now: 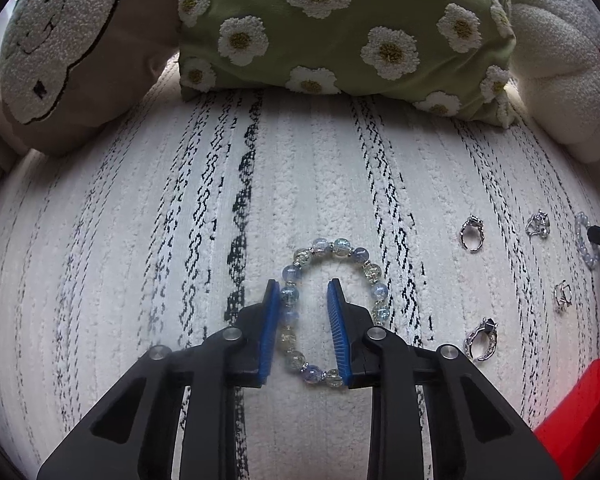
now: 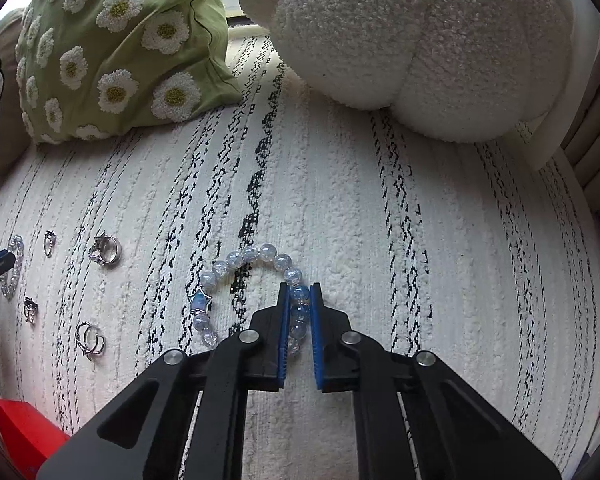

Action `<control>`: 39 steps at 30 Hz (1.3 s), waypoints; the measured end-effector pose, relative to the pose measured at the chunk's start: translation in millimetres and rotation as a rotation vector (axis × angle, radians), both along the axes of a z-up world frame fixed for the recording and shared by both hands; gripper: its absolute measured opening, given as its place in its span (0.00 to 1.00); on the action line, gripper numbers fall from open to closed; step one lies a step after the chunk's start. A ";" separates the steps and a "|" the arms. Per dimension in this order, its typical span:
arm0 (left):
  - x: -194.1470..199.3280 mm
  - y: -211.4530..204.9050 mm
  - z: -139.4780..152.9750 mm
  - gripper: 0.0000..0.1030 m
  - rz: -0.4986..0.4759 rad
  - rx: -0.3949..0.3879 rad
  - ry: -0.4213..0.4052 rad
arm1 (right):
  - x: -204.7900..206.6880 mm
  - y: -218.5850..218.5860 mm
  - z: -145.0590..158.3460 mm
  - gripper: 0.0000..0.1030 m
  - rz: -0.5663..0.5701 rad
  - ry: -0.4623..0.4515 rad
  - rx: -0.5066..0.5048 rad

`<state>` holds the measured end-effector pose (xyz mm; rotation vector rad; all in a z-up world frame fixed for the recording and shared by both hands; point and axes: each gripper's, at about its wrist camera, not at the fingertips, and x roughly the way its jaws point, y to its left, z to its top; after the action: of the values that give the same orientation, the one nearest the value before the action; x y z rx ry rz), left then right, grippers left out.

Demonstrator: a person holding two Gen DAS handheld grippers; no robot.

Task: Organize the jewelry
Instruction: 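Close left tool on multicolour bracelet while right tool grasps clear bracelet, then lift and carry both bracelets over the red tray with both tools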

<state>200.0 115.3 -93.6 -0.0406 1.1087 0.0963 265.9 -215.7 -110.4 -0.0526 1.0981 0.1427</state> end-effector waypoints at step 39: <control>-14.3 6.7 34.5 0.09 0.001 -0.061 -0.066 | -28.3 -7.0 37.6 0.09 0.003 -0.050 0.062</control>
<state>185.7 122.1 -59.1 -0.0985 1.0453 0.0621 237.6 -222.7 -72.8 -0.0028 1.0429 0.1774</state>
